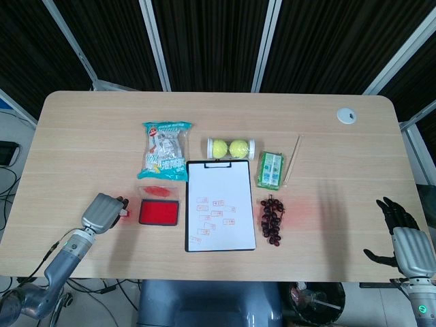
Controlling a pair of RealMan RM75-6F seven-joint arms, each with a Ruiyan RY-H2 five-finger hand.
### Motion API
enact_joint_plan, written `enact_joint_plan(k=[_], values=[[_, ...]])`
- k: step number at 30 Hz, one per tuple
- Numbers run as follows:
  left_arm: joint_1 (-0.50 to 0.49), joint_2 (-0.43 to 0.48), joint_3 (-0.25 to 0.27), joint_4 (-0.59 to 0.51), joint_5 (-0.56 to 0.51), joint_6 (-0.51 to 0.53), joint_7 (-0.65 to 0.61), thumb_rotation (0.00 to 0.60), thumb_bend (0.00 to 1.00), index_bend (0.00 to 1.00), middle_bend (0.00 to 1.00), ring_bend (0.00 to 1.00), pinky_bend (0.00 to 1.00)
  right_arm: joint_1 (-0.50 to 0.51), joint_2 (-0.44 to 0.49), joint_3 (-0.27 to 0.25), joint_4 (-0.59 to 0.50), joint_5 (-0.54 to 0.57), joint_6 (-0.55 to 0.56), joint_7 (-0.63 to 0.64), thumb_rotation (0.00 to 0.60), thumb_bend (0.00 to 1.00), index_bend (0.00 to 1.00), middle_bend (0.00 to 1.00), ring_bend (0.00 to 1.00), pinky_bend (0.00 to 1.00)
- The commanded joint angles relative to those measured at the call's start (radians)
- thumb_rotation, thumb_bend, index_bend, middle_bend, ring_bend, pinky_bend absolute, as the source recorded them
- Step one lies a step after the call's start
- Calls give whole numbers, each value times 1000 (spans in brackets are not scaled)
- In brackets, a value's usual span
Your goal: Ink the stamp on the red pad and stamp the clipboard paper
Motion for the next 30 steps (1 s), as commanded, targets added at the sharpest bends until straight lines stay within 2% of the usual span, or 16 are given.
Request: enact_joint_plan(k=[1, 30], values=[[0, 0, -1, 0, 0, -1, 1, 600, 434, 575, 609, 912, 1000, 0, 0, 0, 0, 0, 0, 0, 600, 172, 0, 0, 0, 135], [2, 5, -5, -11, 3, -7, 10, 600, 434, 574, 609, 912, 1000, 0, 0, -1, 0, -2, 0, 0, 600, 172, 0, 0, 0, 135]])
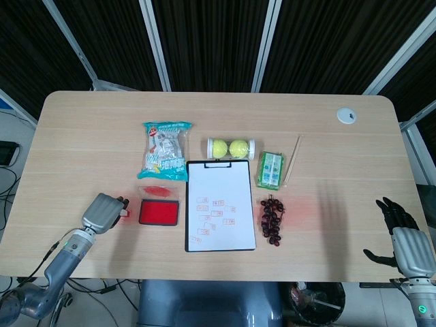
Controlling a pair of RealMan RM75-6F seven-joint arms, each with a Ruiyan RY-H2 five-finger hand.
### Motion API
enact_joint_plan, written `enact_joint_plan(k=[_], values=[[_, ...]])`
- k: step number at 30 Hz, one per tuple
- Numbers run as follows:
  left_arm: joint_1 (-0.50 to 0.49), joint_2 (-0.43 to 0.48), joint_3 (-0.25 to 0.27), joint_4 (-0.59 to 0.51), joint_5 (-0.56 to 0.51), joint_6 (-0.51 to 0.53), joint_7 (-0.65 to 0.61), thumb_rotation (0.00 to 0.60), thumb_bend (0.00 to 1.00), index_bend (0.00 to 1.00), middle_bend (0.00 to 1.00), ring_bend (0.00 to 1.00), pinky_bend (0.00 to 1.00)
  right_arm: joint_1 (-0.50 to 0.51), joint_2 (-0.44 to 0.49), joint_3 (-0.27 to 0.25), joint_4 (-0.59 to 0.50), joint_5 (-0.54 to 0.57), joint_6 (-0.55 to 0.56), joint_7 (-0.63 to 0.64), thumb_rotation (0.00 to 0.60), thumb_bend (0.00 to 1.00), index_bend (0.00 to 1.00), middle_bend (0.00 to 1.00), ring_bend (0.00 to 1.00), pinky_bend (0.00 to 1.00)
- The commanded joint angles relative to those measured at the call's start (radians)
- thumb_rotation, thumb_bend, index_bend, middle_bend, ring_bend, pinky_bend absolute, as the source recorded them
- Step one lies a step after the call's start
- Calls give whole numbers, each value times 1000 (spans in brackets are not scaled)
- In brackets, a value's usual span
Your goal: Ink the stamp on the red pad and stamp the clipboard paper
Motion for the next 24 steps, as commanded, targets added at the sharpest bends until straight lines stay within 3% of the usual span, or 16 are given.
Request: enact_joint_plan(k=[1, 14, 24], values=[[0, 0, 0, -1, 0, -1, 1, 600, 434, 574, 609, 912, 1000, 0, 0, 0, 0, 0, 0, 0, 600, 172, 0, 0, 0, 135], [-1, 6, -3, -17, -4, -6, 10, 600, 434, 574, 609, 912, 1000, 0, 0, 0, -1, 1, 0, -1, 600, 173, 0, 0, 0, 135], [-18, 19, -44, -158, -8, 30, 86, 600, 434, 575, 610, 914, 1000, 0, 3, -1, -5, 0, -3, 9, 600, 173, 0, 0, 0, 135]])
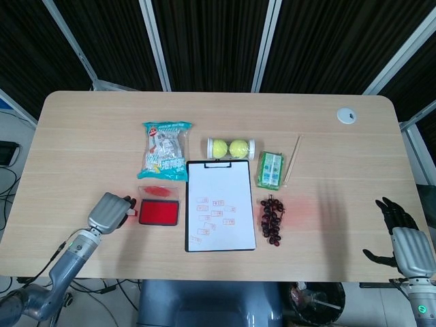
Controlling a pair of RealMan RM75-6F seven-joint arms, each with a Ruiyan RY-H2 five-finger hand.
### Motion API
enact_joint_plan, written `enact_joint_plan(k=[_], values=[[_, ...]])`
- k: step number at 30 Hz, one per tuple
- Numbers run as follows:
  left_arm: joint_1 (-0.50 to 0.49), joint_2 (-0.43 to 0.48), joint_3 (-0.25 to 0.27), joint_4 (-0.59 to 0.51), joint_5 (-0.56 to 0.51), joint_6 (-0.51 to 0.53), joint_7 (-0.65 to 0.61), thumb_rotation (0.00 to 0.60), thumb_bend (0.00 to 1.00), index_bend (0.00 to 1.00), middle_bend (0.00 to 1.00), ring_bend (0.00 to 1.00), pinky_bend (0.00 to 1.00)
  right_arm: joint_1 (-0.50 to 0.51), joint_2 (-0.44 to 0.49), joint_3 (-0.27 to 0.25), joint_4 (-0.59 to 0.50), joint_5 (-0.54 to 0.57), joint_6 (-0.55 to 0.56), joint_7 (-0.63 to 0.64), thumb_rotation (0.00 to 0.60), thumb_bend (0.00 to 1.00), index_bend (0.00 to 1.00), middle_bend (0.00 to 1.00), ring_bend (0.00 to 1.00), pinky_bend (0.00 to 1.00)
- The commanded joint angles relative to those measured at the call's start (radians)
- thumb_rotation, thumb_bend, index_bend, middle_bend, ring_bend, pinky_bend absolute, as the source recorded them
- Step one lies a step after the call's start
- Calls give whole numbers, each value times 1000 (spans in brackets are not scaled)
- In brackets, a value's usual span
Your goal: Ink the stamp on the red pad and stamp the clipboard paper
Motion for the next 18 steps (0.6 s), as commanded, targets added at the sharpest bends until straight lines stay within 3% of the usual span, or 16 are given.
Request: enact_joint_plan(k=[1, 10, 18], values=[[-13, -4, -23, -57, -18, 4, 54, 600, 434, 576, 610, 914, 1000, -1, 1, -1, -1, -1, 0, 4, 600, 173, 0, 0, 0, 135], [-52, -49, -89, -179, -140, 3, 284, 600, 434, 581, 617, 916, 1000, 2, 8, 1, -6, 10, -12, 27, 600, 173, 0, 0, 0, 135], [-92, -86, -105, -213, -246, -23, 404, 600, 434, 589, 623, 916, 1000, 5, 13, 4, -12, 21, -25, 39, 600, 174, 0, 0, 0, 135]])
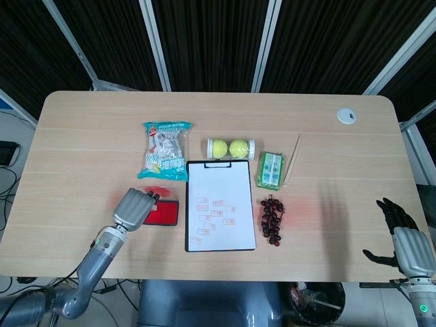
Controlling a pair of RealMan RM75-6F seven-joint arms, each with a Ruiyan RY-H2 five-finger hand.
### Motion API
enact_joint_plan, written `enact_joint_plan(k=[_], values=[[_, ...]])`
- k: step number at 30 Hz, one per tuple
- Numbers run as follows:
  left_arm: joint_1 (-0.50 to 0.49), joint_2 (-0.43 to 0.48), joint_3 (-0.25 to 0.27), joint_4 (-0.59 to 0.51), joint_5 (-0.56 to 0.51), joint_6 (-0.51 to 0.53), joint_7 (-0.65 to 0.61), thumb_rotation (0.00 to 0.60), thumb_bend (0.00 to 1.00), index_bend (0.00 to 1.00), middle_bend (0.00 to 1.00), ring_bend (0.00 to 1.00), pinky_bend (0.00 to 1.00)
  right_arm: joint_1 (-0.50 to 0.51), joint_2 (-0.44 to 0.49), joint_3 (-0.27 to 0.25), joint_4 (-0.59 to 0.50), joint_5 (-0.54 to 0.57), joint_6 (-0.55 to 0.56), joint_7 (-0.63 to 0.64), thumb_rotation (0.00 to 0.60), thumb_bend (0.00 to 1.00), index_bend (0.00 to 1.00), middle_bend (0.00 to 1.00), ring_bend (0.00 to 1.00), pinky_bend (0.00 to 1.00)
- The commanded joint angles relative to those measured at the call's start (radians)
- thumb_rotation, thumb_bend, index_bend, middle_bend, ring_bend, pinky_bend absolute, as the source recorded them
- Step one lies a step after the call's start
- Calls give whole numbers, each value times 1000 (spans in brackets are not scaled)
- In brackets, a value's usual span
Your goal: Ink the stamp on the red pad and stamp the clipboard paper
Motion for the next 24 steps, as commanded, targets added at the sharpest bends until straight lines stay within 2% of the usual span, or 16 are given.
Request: enact_joint_plan(k=[1, 14, 24], values=[[-22, -22, -3, -10, -39, -14, 43, 600, 434, 593, 627, 916, 1000, 0, 0, 1, 0, 1, 0, 1, 600, 174, 0, 0, 0, 135], [-59, -49, 23, 8, -116, -30, 111, 600, 434, 606, 641, 916, 1000, 2, 2, 3, -2, 9, -6, 10, 600, 173, 0, 0, 0, 135], [-69, -76, 50, 58, -135, -32, 97, 600, 434, 624, 661, 923, 1000, 3, 3, 4, -3, 12, -10, 12, 600, 173, 0, 0, 0, 135]])
